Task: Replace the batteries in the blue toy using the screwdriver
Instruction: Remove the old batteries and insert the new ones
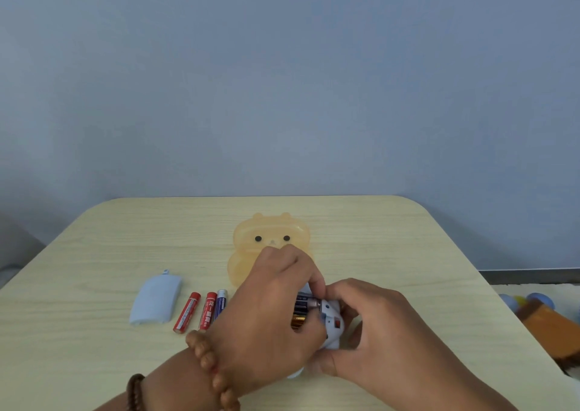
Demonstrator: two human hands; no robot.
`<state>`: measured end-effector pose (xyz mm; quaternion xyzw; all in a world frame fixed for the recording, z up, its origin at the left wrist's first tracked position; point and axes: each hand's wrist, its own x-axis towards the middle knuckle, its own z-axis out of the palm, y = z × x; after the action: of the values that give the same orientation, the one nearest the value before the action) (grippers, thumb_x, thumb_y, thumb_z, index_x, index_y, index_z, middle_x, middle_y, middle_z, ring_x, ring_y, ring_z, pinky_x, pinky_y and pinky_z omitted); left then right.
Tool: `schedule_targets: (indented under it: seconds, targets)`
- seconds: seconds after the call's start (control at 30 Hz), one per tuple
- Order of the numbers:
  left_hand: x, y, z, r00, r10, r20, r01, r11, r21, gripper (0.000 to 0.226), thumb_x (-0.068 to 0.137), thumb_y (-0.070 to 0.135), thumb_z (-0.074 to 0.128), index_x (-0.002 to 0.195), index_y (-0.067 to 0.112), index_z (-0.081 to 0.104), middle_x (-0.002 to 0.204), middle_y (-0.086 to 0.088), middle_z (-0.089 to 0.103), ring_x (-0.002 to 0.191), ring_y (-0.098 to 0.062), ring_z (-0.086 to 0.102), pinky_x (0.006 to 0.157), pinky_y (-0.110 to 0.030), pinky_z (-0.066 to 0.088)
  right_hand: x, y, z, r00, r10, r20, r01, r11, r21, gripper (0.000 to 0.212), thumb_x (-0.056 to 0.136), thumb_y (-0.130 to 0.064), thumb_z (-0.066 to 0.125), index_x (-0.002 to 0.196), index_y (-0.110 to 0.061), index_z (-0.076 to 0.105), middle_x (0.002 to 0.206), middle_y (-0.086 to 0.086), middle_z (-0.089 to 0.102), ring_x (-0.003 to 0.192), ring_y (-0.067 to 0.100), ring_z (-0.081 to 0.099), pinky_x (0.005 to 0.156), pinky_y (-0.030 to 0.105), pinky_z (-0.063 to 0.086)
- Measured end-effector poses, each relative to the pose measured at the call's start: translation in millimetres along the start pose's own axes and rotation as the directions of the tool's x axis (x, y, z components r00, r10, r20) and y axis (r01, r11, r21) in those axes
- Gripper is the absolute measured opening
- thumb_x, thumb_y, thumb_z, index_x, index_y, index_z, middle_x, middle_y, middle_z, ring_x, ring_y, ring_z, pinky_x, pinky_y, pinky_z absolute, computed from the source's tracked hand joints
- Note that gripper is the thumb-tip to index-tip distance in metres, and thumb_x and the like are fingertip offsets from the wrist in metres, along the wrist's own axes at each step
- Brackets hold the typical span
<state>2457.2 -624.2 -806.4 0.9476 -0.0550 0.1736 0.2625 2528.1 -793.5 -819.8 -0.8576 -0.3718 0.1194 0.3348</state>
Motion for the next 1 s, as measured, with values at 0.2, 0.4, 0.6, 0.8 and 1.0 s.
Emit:
schedule_targets:
  seconds: [0.2, 0.4, 0.6, 0.8, 1.0]
  targets:
    - [-0.6, -5.5, -4.1, 1.0, 0.014, -0.007, -0.013, 1.0, 0.009, 0.016, 0.085, 0.027, 0.069, 0.093, 0.036, 0.06, 0.114, 0.028, 0.049, 0.116, 0.002, 0.043, 0.088, -0.008, 0.038, 1.5, 2.6, 0.9, 1.0, 0.015, -0.007, -0.015, 1.0, 0.023, 0.061, 0.048, -0.066, 0.078, 0.102, -0.046, 0.06, 0.105, -0.027, 0.062, 0.083, 0.002, 0.065, 0.073, 0.03, 0.059]
    - [-1.2, -4.6, -5.8, 0.988, -0.137, -0.076, 0.113, 0.958, -0.262, 0.009, 0.089, 0.026, 0.069, 0.095, 0.033, 0.066, 0.103, 0.017, 0.066, 0.104, -0.002, 0.061, 0.086, -0.017, 0.049, 0.1, 3.6, -0.2, 0.999, 0.032, -0.012, -0.031, 0.999, 0.044, 0.061, 0.051, -0.062, 0.088, 0.104, -0.046, 0.064, 0.104, -0.024, 0.067, 0.087, 0.003, 0.068, 0.078, 0.032, 0.061]
    - [17.3, -16.5, -33.3, 0.889, -0.43, -0.16, 0.198, 0.675, -0.711, 0.014, 0.088, 0.007, 0.07, 0.093, 0.019, 0.074, 0.084, -0.016, 0.074, 0.063, -0.019, 0.061, 0.054, -0.029, 0.052, -0.7, 2.7, -1.2, 1.0, 0.024, -0.007, -0.023, 0.998, 0.056, 0.062, 0.05, -0.065, 0.088, 0.105, -0.05, 0.065, 0.104, -0.025, 0.068, 0.085, 0.003, 0.067, 0.077, 0.026, 0.058]
    - [24.7, -60.4, -59.3, 0.788, -0.611, 0.07, 0.367, 0.375, -0.852, 0.033, 0.072, 0.015, 0.076, 0.102, 0.001, 0.075, 0.104, -0.026, 0.072, 0.078, -0.023, 0.071, 0.064, -0.02, 0.059, -1.6, 0.4, -2.9, 0.999, 0.039, 0.007, -0.04, 0.997, 0.066, 0.058, 0.054, -0.062, 0.091, 0.104, -0.049, 0.066, 0.104, -0.027, 0.066, 0.078, 0.0, 0.064, 0.071, 0.015, 0.048]
    - [19.1, -78.5, -67.3, 0.841, -0.498, 0.212, 0.46, 0.452, -0.764, 0.044, 0.067, 0.015, 0.089, 0.109, 0.012, 0.075, 0.111, -0.011, 0.075, 0.1, -0.024, 0.073, 0.09, -0.031, 0.058, -1.5, 4.1, -1.2, 0.999, 0.042, -0.001, -0.042, 0.996, 0.083, 0.063, 0.052, -0.063, 0.09, 0.108, -0.05, 0.066, 0.104, -0.026, 0.069, 0.084, 0.003, 0.067, 0.081, 0.025, 0.058]
